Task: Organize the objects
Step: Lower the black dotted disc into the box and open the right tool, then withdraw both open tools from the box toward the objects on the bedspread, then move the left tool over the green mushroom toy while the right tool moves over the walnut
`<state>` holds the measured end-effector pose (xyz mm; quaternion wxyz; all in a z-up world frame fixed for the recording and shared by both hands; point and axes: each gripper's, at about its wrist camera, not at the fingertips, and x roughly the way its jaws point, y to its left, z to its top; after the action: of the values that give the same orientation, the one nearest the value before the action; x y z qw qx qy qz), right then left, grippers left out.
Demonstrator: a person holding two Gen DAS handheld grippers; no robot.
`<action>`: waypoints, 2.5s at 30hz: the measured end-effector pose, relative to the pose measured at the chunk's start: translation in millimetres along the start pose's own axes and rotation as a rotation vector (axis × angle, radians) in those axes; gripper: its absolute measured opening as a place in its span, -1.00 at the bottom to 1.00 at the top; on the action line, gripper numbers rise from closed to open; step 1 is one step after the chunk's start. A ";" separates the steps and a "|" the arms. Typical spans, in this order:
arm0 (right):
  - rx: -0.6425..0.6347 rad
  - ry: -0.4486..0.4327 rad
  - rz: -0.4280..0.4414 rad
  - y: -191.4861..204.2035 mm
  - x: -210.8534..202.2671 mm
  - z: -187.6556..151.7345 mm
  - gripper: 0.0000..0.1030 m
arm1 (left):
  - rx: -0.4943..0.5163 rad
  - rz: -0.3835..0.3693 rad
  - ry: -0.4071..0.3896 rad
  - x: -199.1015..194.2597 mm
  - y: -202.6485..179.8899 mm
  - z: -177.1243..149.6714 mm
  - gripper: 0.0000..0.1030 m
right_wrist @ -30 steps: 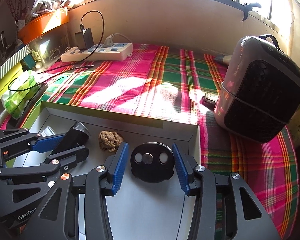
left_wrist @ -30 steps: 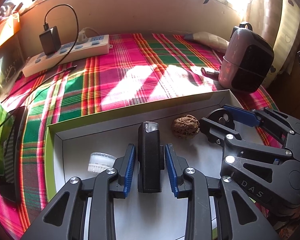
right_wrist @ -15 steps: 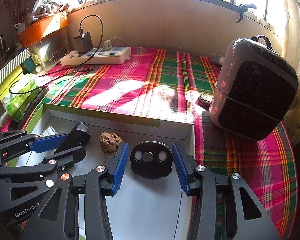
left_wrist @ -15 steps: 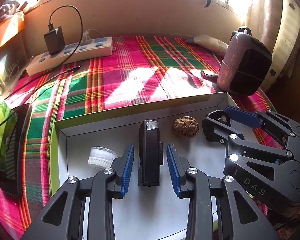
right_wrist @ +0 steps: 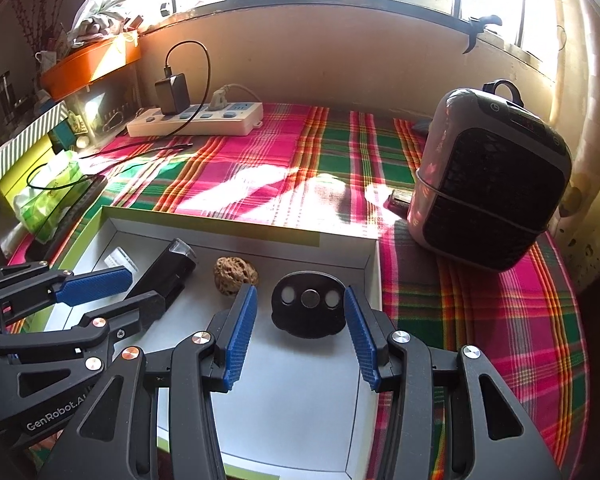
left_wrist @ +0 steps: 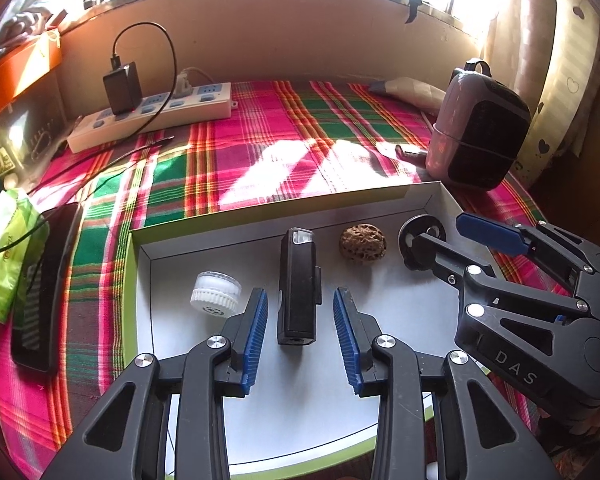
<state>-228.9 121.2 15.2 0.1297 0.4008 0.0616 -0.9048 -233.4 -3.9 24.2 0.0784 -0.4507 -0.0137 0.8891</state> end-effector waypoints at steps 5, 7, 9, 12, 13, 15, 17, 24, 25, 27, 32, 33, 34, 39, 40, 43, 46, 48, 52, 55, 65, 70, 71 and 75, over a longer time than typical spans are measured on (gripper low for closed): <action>0.009 -0.007 0.000 0.6 -8.3 -3.4 -0.09 | -0.001 0.005 -0.008 -8.4 -1.3 -4.5 -0.37; 0.008 -0.008 -0.001 1.1 -11.7 -5.3 -0.09 | 0.001 0.008 -0.009 -10.9 -1.8 -6.3 -0.37; 0.007 -0.012 -0.001 2.3 -15.4 -7.4 -0.09 | -0.002 0.009 -0.013 -14.3 -2.1 -8.4 -0.37; 0.010 -0.015 0.002 3.9 -19.6 -9.1 -0.09 | -0.007 0.012 -0.018 -19.5 -2.1 -11.4 -0.37; 0.011 -0.015 0.002 4.5 -21.0 -10.0 -0.09 | -0.006 0.013 -0.021 -21.5 -2.4 -12.9 -0.37; 0.013 -0.017 0.005 5.8 -24.3 -12.4 -0.09 | -0.007 0.016 -0.025 -26.1 -2.7 -16.1 -0.37; 0.016 -0.020 0.009 6.7 -27.6 -15.1 -0.09 | -0.006 0.014 -0.031 -30.8 -2.5 -19.1 -0.37; 0.033 -0.033 0.017 7.9 -40.5 -26.1 -0.09 | -0.034 0.010 -0.051 -45.8 4.0 -30.6 -0.37; 0.037 -0.035 0.020 7.5 -42.2 -27.8 -0.09 | -0.036 0.006 -0.054 -47.7 4.9 -32.0 -0.37; 0.044 -0.037 0.020 7.1 -45.0 -30.9 -0.09 | -0.042 0.009 -0.062 -51.9 7.4 -34.9 -0.37; 0.045 -0.047 0.014 6.4 -54.7 -39.5 -0.09 | -0.059 0.008 -0.082 -64.7 16.7 -43.6 -0.37; 0.045 -0.049 0.016 6.2 -56.8 -41.2 -0.09 | -0.063 0.010 -0.086 -67.0 18.7 -45.8 -0.37; 0.045 -0.052 0.018 6.3 -59.0 -42.8 -0.09 | -0.064 0.012 -0.088 -69.1 20.9 -48.2 -0.37; 0.055 -0.061 0.031 8.0 -68.1 -52.3 -0.09 | -0.091 0.014 -0.098 -78.8 32.6 -61.5 -0.37; 0.052 -0.063 0.034 8.8 -69.7 -54.2 -0.09 | -0.093 0.015 -0.097 -80.1 34.7 -64.3 -0.37; 0.036 -0.062 0.030 12.9 -73.0 -60.6 -0.09 | -0.108 0.017 -0.092 -83.0 41.5 -71.7 -0.37; 0.030 -0.065 0.039 15.3 -77.2 -68.3 -0.09 | -0.116 0.002 -0.098 -87.1 45.7 -80.7 -0.37; 0.037 -0.066 0.052 15.6 -78.8 -72.7 -0.09 | -0.122 -0.005 -0.095 -88.4 48.1 -86.2 -0.37; 0.041 -0.063 0.065 17.8 -80.5 -80.9 -0.09 | -0.121 -0.016 -0.094 -90.1 49.9 -94.3 -0.37; 0.040 -0.058 0.066 19.1 -81.8 -86.3 0.00 | -0.131 -0.029 -0.096 -92.0 52.5 -99.9 -0.36; 0.047 -0.026 0.079 22.5 -82.1 -107.1 0.01 | -0.143 -0.047 -0.079 -91.5 56.9 -121.3 -0.33; 0.031 -0.021 0.071 25.7 -82.6 -112.7 0.01 | -0.145 -0.057 -0.075 -92.0 56.7 -124.9 -0.33; 0.032 -0.019 0.075 26.1 -82.0 -113.5 0.01 | -0.147 -0.059 -0.078 -92.5 57.1 -124.7 -0.33; 0.027 -0.003 0.081 28.4 -77.7 -116.9 0.01 | -0.147 -0.065 -0.080 -92.7 56.6 -124.3 -0.33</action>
<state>-87.8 133.6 -5.9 0.1610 0.4036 0.0328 -0.9001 -86.8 -79.6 19.2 0.0734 -0.4186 -0.0970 0.9000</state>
